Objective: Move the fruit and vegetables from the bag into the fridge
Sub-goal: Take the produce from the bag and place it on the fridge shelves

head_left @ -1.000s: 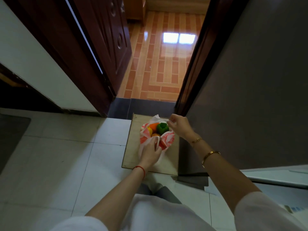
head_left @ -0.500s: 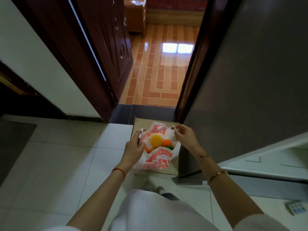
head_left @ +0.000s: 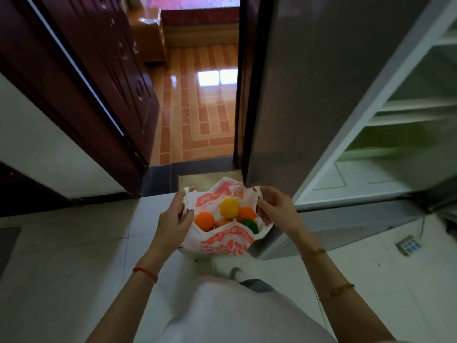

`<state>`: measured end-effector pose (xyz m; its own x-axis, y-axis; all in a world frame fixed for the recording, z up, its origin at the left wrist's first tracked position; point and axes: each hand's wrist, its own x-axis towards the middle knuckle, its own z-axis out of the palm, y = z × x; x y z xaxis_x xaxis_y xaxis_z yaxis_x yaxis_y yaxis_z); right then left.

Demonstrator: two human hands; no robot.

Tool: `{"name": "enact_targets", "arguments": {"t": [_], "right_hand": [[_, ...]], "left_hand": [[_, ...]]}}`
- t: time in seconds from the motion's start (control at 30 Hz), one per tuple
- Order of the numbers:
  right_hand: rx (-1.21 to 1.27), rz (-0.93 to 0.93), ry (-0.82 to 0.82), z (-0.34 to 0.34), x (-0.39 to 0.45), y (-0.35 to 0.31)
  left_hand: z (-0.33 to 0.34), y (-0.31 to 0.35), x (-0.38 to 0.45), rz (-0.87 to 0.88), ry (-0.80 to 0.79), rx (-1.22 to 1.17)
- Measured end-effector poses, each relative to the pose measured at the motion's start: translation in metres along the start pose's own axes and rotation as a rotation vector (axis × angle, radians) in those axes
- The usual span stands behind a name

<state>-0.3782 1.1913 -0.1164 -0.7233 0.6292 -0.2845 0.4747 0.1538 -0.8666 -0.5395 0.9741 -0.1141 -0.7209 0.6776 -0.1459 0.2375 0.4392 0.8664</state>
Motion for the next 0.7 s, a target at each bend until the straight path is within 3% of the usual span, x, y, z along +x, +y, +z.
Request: {"name": "enact_targets", "arguments": {"t": [0.4,0.7], "right_hand": [[0.079,0.127,0.382,0.004,-0.145,0.004],[0.225,0.208,0.587,-0.034,-0.231,0.027]], "left_hand": [[0.010,0.039,-0.075,0.171,-0.206,0.110],[0.059,0.073,-0.108,0.357,-0.345,0.143]]}}
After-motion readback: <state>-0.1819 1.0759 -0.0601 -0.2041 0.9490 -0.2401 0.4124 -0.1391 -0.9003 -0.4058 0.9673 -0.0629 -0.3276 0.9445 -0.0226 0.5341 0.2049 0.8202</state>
